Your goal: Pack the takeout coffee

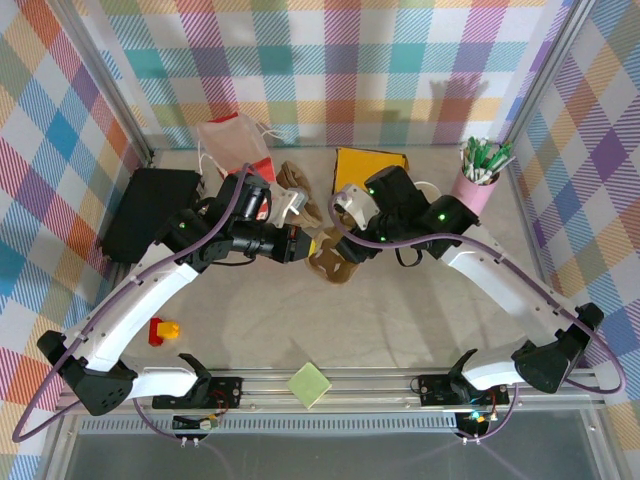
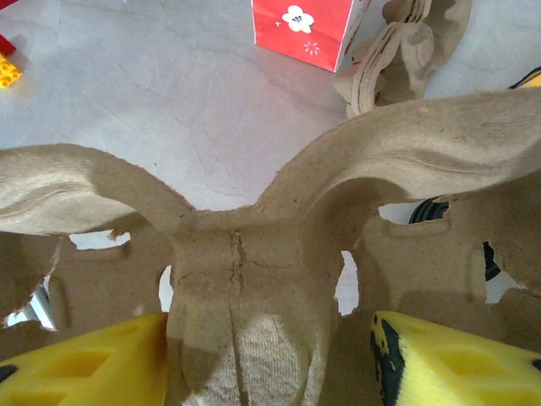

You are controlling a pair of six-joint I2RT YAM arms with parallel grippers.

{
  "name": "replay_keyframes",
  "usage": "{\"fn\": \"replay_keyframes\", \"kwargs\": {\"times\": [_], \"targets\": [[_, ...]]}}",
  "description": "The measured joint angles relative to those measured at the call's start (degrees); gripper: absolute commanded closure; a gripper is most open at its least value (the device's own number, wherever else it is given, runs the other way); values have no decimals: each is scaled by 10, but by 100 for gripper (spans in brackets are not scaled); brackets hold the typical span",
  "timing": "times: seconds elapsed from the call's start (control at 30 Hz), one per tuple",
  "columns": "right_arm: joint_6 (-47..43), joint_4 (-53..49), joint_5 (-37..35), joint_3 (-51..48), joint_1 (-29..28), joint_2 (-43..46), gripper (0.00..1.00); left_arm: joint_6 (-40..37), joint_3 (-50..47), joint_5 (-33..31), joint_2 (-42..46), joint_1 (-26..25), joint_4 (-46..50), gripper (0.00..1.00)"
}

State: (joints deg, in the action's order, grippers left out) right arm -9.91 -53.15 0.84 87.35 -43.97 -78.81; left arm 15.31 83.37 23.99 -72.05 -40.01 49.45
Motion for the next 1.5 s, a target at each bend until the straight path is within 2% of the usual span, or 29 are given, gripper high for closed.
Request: {"fn": "replay_keyframes", "kwargs": {"times": [0.13, 0.23, 0.33, 0.37, 0.4, 0.5, 0.57, 0.67, 0.77, 0.9, 1.03, 1.2, 1.4, 1.5], "targets": [[-1, 2, 0, -6, 0, 0, 38, 0, 0, 5, -3, 0, 0, 100], [-2, 3, 2, -7, 0, 0, 50, 0, 0, 5, -4, 0, 0, 100], [-6, 3, 4, -7, 0, 0, 54, 0, 0, 4, -6, 0, 0, 100], [-7, 3, 4, -7, 0, 0, 55, 0, 0, 3, -6, 0, 0, 94], [-7, 3, 4, -7, 0, 0, 56, 0, 0, 0, -6, 0, 0, 83], [-7, 8, 2, -11, 0, 3, 57, 4, 4, -14, -8, 0, 2, 59], [-7, 8, 0, -18, 0, 7, 57, 8, 21, -29, -14, 7, 12, 46], [-4, 8, -3, -31, 0, 9, 60, 23, 65, -60, -23, 35, 26, 34], [0, 8, -5, -49, 0, 12, 60, 43, 105, -94, -26, 102, 28, 29], [5, 6, -6, -66, 0, 15, 60, 73, 151, -179, -46, 203, 30, 28], [12, 6, -6, -80, 0, 26, 60, 97, 204, -266, -116, 266, 29, 31], [18, 3, -6, -85, 0, 42, 60, 117, 280, -337, -236, 301, 35, 31], [20, -4, -2, -85, 0, 54, 60, 121, 368, -394, -349, 312, 67, 33], [22, -11, -2, -85, 0, 54, 60, 121, 406, -412, -387, 313, 86, 37]]}}
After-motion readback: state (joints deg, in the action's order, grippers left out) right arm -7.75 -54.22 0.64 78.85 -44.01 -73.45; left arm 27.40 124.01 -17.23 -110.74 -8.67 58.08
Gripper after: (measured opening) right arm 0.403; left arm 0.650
